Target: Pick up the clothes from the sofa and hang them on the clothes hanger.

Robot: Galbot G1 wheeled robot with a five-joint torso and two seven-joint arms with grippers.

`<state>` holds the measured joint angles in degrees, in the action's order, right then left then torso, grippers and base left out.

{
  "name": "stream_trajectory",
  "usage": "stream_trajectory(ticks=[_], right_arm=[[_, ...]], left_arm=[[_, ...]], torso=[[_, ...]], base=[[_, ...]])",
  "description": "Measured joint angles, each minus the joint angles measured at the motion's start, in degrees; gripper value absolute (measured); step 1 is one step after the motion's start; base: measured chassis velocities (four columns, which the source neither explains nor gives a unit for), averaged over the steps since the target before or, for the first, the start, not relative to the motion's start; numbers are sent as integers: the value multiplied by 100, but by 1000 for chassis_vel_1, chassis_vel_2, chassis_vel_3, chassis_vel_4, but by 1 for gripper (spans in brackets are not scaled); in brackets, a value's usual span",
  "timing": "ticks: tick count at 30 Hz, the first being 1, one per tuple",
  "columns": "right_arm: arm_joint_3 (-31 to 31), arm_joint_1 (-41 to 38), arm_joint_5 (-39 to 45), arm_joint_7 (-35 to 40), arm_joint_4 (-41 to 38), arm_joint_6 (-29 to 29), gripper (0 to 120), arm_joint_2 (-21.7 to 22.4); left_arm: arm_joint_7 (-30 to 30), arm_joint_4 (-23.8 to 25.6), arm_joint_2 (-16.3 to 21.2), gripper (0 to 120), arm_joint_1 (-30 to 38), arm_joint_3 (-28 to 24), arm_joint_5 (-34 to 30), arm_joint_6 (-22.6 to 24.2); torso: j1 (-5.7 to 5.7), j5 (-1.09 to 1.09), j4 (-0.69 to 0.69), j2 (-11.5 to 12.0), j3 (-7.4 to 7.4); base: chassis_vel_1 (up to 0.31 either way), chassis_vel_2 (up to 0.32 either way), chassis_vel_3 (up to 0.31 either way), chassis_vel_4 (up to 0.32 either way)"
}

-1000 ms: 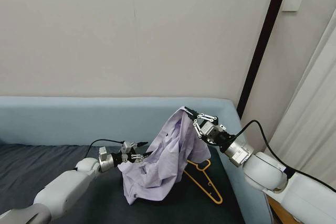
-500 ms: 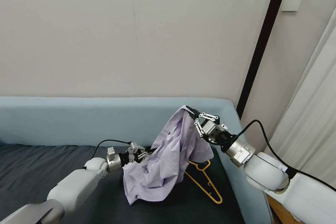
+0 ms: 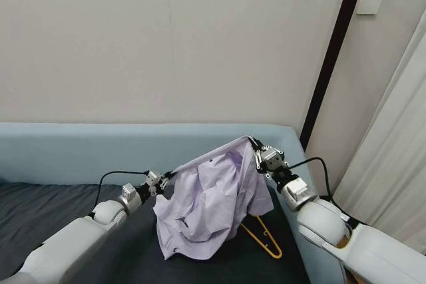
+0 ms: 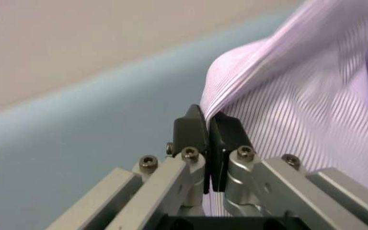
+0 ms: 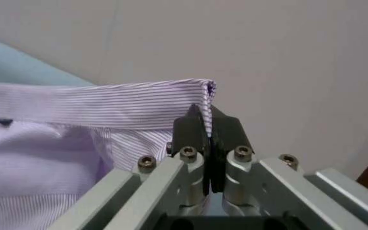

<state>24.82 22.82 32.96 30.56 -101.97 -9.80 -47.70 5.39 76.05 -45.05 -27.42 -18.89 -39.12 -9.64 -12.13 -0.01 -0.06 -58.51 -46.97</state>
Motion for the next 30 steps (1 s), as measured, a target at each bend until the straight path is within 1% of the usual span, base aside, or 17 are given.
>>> stream_trajectory(ticks=[3, 4, 5, 7, 8, 9, 11, 13, 14, 16, 17, 19, 23, 24, 26, 27, 30], right_arm=[[334, -676, 353, 314, 404, -353, 0, -565], [334, -676, 353, 314, 404, -353, 0, -565], [461, -918, 385, 345, 531, -425, 0, -701], [611, -1224, 385, 344, 721, -449, 0, -842], [707, -1462, 385, 329, 877, -449, 0, -959], [707, -1462, 385, 329, 877, -449, 0, -959], [758, -1819, 381, 324, 1123, -423, 0, -1127], [637, -2257, 288, 413, 1491, -327, 0, -1348], [637, -2257, 288, 413, 1491, -327, 0, -1348], [564, -2693, 250, 462, 1834, -241, 0, -1439], [610, -2849, 286, 453, 1876, -237, 0, -1403], [688, -2971, 329, 438, 1851, -243, 0, -1339], [860, -2966, 666, 560, 1188, -454, 0, -998], [860, -2966, 666, 560, 1188, -454, 0, -998], [963, -2841, 902, 724, 705, -592, 0, -802], [1040, -2798, 1038, 818, 401, -680, 0, -687], [1122, -2791, 1351, 1033, -287, -924, 0, -519]], left_arm=[[1478, 1054, 129, 0, 211, 226, -468, 968], [1478, 1054, 129, 0, 211, 226, -468, 968], [1927, 1333, 135, 0, 450, 243, -687, 1339], [2268, 1502, 113, 0, 861, 168, -888, 1655], [2444, 1533, 68, 0, 1305, -12, -996, 1858], [2444, 1533, 68, 0, 1305, -12, -996, 1858], [2701, 1379, -49, 0, 2038, -356, -1125, 2106], [3028, 880, -305, 0, 2837, -637, -1180, 2282], [3028, 880, -305, 0, 2837, -637, -1180, 2282], [3313, 456, -461, 0, 3474, -886, -1277, 2566], [3367, 414, -452, 0, 3639, -997, -1287, 2667], [3419, 469, -400, 0, 3766, -1112, -1302, 2786], [3810, 1180, -28, 0, 3605, -1173, -1443, 3126], [3810, 1180, -28, 0, 3605, -1173, -1443, 3126], [4007, 1810, 336, 0, 3216, -996, -1631, 3232], [4110, 2295, 591, 0, 2911, -829, -1711, 3279], [4264, 3205, 1127, 0, 2362, -400, -1852, 3355]], torso=[[-1, -4, 4, -1, 0], [-1, -4, 4, -1, 0], [0, -3, 6, 0, 0], [0, -2, 2, 0, 0], [0, -1, -2, 0, 0], [0, -1, -2, 0, 0], [-1, 2, -4, 0, 0], [-1, 0, -3, 0, -1], [-1, 0, -3, 0, -1], [-2, 0, -2, 0, 0], [-3, 1, -1, 0, 0], [-2, 0, -2, 0, 0], [-2, 1, -2, 0, 1], [-2, 1, -2, 0, 1], [-1, -1, -2, 0, 0], [-1, -3, 0, 0, 0], [0, -2, 2, 0, 1]], base=[[0, 0, 0, 0], [0, 0, 0, 0], [0, 0, 0, 0], [0, 0, 0, 0], [0, 0, 0, 0], [0, 0, 0, 0], [0, 0, 0, 0], [0, 0, 0, 0], [0, 0, 0, 0], [0, 0, 0, 0], [0, 0, 0, 0], [0, 0, 0, 0], [0, 0, 0, 0], [0, 0, 0, 0], [0, 0, 0, 0], [0, 0, 0, 0], [0, 0, 0, 0]])
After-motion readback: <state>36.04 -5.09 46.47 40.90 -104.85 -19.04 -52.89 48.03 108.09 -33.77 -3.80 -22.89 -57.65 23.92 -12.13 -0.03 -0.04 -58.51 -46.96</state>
